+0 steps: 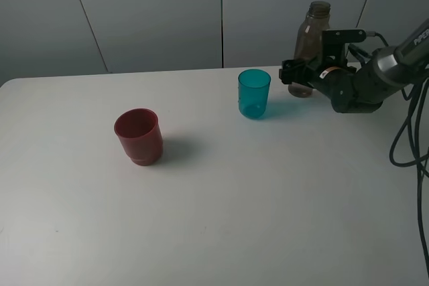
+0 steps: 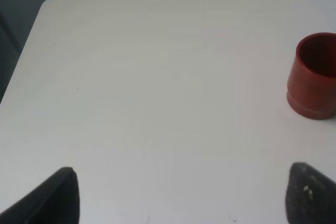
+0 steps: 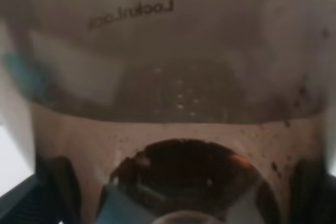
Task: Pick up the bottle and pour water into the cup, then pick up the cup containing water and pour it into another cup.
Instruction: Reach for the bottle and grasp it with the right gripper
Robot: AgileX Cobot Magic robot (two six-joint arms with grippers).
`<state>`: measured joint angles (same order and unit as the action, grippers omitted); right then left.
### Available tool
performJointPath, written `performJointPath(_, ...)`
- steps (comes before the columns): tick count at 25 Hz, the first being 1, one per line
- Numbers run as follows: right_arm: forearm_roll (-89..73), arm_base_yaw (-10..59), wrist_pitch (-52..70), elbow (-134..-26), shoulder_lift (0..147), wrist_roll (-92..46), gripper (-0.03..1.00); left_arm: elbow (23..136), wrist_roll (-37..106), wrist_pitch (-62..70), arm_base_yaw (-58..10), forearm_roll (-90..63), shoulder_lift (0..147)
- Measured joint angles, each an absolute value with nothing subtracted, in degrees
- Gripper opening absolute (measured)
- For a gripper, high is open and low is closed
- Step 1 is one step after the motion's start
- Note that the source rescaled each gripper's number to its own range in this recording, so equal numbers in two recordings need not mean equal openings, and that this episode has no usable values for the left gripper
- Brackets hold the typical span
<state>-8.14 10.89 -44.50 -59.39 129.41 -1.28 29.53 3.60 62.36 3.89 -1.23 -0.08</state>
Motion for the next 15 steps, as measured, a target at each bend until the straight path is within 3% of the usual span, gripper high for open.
performJointPath(15,-8.1,10.9,-48.8,-59.9,130.4,-0.9,1.00,29.5,3.6,62.4,3.9,-1.2,-0.1)
